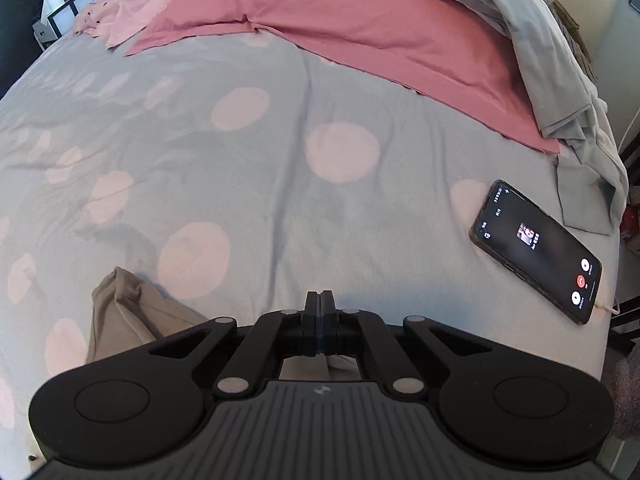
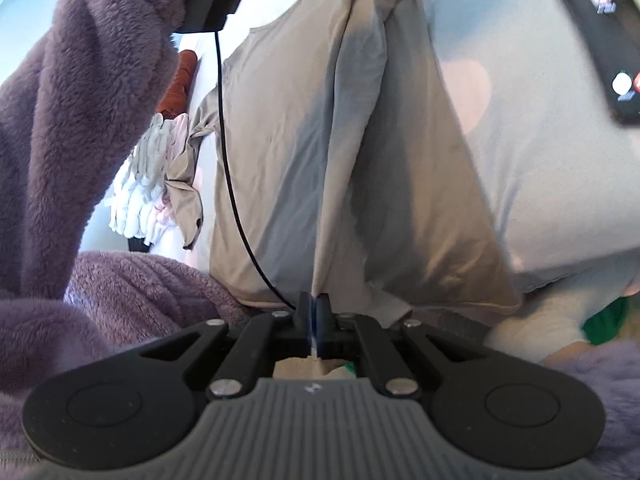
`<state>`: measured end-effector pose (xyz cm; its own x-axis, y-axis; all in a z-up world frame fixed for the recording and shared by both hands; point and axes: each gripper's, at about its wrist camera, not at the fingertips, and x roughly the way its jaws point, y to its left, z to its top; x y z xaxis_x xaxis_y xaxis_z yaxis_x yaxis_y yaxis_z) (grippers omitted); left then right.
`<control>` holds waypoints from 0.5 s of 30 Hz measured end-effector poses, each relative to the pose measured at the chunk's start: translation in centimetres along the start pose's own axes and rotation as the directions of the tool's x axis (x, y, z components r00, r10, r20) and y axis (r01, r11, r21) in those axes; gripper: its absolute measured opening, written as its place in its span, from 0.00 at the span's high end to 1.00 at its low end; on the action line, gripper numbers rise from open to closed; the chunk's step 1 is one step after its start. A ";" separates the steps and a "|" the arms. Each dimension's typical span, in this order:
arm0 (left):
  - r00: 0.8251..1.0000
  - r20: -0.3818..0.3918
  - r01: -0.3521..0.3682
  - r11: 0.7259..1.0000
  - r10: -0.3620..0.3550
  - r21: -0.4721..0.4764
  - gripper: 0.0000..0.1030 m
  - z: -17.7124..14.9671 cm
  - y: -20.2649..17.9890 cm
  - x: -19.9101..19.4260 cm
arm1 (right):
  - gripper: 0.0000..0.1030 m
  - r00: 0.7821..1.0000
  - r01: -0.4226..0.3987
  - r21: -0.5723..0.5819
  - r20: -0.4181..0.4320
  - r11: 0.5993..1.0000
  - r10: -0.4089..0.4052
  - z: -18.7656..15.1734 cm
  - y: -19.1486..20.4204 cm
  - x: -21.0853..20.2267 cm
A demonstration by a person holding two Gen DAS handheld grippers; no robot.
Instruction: Fold clothes
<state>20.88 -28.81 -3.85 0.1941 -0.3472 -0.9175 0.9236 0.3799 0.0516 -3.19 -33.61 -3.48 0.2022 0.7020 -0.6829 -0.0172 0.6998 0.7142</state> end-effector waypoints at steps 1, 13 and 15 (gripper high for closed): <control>1.000 -0.011 0.003 1.000 -0.003 0.011 1.00 0.2 -0.1 0.1 | 0.98 1.000 0.011 -0.002 0.003 1.000 -0.011 0.0 -0.1 -0.4; 0.981 -0.087 -0.124 0.909 0.172 0.398 0.81 -2.4 -4.5 3.3 | 0.97 0.999 -0.032 0.011 -0.018 0.999 0.033 0.3 -1.7 1.0; 0.975 -0.095 -0.140 0.891 0.199 0.432 0.84 -2.9 -4.5 3.9 | 0.97 0.999 -0.030 0.014 -0.020 0.999 0.030 0.3 -1.7 1.4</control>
<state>16.53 -29.34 -8.79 0.3417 -0.1814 -0.9221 0.9386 0.0164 0.3446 -2.62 -33.82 -5.59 0.1817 0.7250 -0.6643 -0.0100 0.6769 0.7360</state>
